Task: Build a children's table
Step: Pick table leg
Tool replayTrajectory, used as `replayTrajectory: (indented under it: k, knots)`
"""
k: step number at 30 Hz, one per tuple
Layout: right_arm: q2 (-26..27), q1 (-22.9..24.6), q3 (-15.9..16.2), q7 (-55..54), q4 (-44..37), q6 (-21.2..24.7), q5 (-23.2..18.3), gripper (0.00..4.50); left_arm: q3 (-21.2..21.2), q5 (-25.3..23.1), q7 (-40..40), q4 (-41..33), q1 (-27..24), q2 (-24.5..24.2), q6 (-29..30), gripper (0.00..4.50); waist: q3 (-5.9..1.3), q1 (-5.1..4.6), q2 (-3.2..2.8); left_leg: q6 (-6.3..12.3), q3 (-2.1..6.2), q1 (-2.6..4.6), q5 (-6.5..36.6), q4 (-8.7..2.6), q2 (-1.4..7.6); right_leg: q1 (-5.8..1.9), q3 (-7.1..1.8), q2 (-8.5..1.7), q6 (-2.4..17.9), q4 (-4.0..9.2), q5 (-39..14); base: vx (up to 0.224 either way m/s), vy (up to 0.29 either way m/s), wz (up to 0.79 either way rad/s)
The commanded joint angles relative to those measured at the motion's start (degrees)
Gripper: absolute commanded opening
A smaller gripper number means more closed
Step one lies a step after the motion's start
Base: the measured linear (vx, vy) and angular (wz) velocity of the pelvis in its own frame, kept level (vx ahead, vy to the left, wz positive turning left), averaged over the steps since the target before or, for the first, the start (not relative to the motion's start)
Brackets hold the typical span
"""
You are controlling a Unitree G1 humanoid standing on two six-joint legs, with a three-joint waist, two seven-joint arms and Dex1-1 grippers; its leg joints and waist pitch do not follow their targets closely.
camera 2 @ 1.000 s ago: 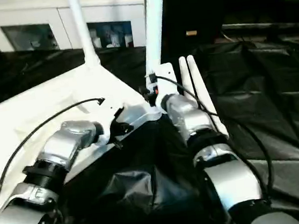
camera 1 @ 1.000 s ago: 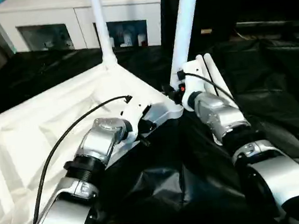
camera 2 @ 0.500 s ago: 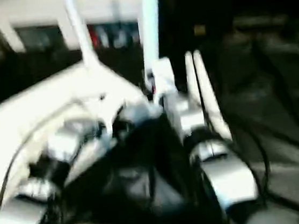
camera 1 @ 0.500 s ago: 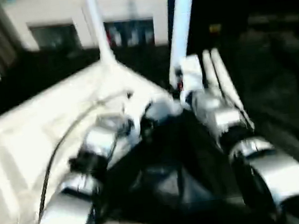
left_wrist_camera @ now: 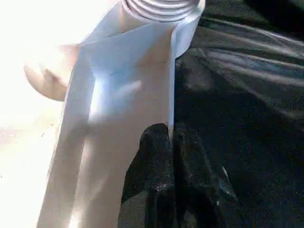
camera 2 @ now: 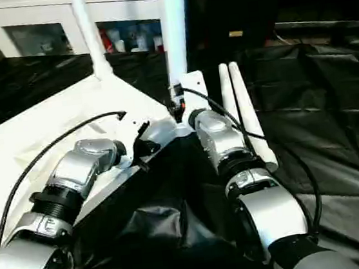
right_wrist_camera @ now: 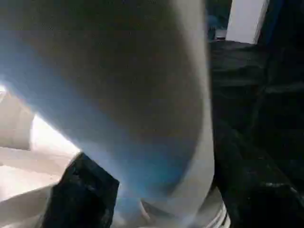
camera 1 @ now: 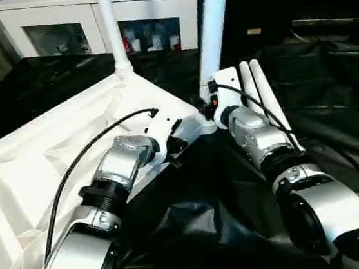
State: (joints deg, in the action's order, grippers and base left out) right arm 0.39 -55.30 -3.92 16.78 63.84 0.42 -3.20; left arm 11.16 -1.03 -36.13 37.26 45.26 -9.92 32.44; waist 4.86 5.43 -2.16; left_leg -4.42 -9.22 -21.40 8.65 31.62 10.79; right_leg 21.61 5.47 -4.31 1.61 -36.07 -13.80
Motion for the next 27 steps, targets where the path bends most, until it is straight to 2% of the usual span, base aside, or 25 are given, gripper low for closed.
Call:
replayTrajectory:
  k: [1,3,4,9,11,13,14,16,17,18,19,20,22,23,26,27]
  knots:
    - [4.5,2.7,2.1,4.1,5.8,4.3,-0.4,3.19,-0.5,0.2,1.8,-0.9,1.7,1.1,-2.5,0.0,-2.7,-0.09,0.51,2.45,0.8,0.17,15.3,-3.88,2.57,-1.92,-3.83,-5.02,9.8,6.13,-13.5,0.0,0.0,0.0]
    - [4.4,2.6,1.7,4.1,5.8,4.3,-0.4,3.24,-0.5,0.2,1.6,-1.0,1.6,1.1,-2.6,0.0,-2.68,-0.21,0.37,2.64,0.77,0.09,15.2,-3.86,2.59,-1.92,-3.83,-5.08,9.9,6.12,-13.5,0.0,0.0,0.0]
    - [4.3,2.5,1.5,4.1,5.8,4.2,-0.4,3.45,-0.5,0.3,1.5,-1.1,1.5,1.0,-2.7,0.0,-2.67,-0.32,0.46,2.73,0.75,-0.05,14.7,-3.86,2.54,-2.01,-3.76,-5.0,9.9,6.07,-13.1,0.0,0.0,0.0]
    - [3.6,1.8,0.2,4.0,5.7,3.6,-0.6,3.84,-0.1,0.5,0.1,-2.4,0.8,0.8,-3.1,0.0,-2.84,-0.24,0.42,3.64,0.44,0.08,12.1,-3.56,2.57,-1.96,-3.8,-4.91,11.2,5.75,-8.8,0.0,0.0,0.0]
    - [3.4,1.4,-0.4,4.7,5.6,3.6,-1.3,3.84,0.1,0.4,-0.3,-2.7,0.7,0.7,-3.2,0.0,-2.96,-0.24,0.5,3.77,0.42,0.12,11.9,-3.54,2.63,-2.04,-3.78,-4.91,11.5,5.62,-8.2,0.0,0.0,0.0]
    - [3.2,1.2,-0.6,4.6,5.6,3.4,-1.4,3.51,0.2,0.5,-0.5,-3.0,0.6,0.7,-3.2,0.0,-2.92,-0.26,0.43,3.82,0.41,0.14,11.7,-3.56,2.69,-2.0,-3.76,-4.9,11.8,5.58,-7.6,0.0,0.0,0.0]
    - [2.9,0.8,-0.7,5.0,5.7,3.5,-1.5,3.44,0.3,0.6,-0.6,-2.9,0.5,0.5,-3.4,0.0,-3.15,-0.22,0.76,3.85,0.36,0.18,11.3,-3.46,2.7,-2.15,-3.79,-5.02,12.0,5.49,-7.3,0.0,0.0,0.0]
    - [2.6,0.6,-0.7,5.7,5.9,3.8,-1.4,3.43,0.4,0.6,-0.8,-2.8,0.4,0.3,-3.8,0.0,-3.32,-0.15,0.73,4.05,0.3,0.11,10.2,-3.32,2.68,-2.26,-3.74,-5.04,12.2,5.37,-6.3,0.0,0.0,0.0]
    - [2.6,0.5,-0.6,5.9,5.9,3.8,-1.3,3.28,0.4,0.6,-0.9,-2.9,0.3,0.2,-3.8,0.0,-3.29,-0.19,0.75,4.11,0.27,0.09,9.9,-3.3,2.67,-2.21,-3.75,-4.98,12.2,5.35,-5.9,0.0,0.0,0.0]
    - [2.4,0.4,-0.6,6.2,5.9,3.9,-1.2,3.11,0.4,0.5,-1.1,-3.1,0.2,0.1,-3.8,0.0,-3.52,-0.21,1.11,4.28,0.19,0.09,9.4,-3.2,2.63,-2.41,-3.73,-4.97,12.4,5.27,-5.1,0.0,0.0,0.0]
    - [2.1,0.3,-0.6,6.6,6.0,4.1,-0.9,3.03,0.6,0.5,-1.5,-3.5,0.0,-0.2,-3.8,0.0,-3.5,-0.14,0.95,4.46,0.24,0.04,8.7,-3.15,2.65,-2.42,-3.68,-5.02,12.5,5.12,-4.3,0.0,0.0,0.0]
    - [2.1,0.2,-0.6,6.7,6.1,4.2,-0.9,3.05,0.6,0.4,-1.5,-3.5,0.0,-0.3,-3.8,0.0,-3.72,-0.15,1.12,4.65,0.18,0.04,8.0,-3.01,2.61,-2.52,-3.66,-5.0,12.7,4.96,-3.4,0.0,0.0,0.0]
    - [1.7,0.1,-0.7,7.0,6.2,4.3,-0.6,2.85,0.9,0.3,-2.2,-3.7,-0.2,-0.8,-4.2,0.0,-3.78,-0.13,1.07,4.75,0.14,0.07,7.6,-2.94,2.61,-2.53,-3.64,-5.03,12.9,4.94,-2.8,0.0,0.0,0.0]
    - [1.3,0.0,-0.8,7.2,6.3,4.4,-0.5,2.76,1.2,0.2,-3.0,-3.9,-0.5,-1.3,-4.6,0.0,-4.16,-0.06,0.98,5.05,0.15,0.0,6.4,-2.71,2.62,-2.72,-3.63,-5.03,13.3,4.55,-0.6,0.0,0.0,0.0]
    - [0.5,-0.4,-0.9,8.8,6.4,5.1,-0.5,2.63,2.1,0.1,-5.2,-5.5,-1.7,-2.5,-5.2,0.0,-4.49,-0.08,0.82,5.67,0.1,0.13,4.7,-2.44,2.61,-2.72,-3.59,-4.86,14.2,4.08,3.8,0.0,0.0,0.0]
    - [0.5,-0.4,-0.9,8.8,6.4,5.1,-0.5,2.57,2.1,0.1,-5.2,-5.5,-1.7,-2.5,-5.2,0.0,-4.64,-0.14,0.91,6.2,0.19,-0.04,4.0,-2.34,2.66,-2.92,-3.5,-4.89,14.7,3.79,5.7,0.0,0.0,0.0]
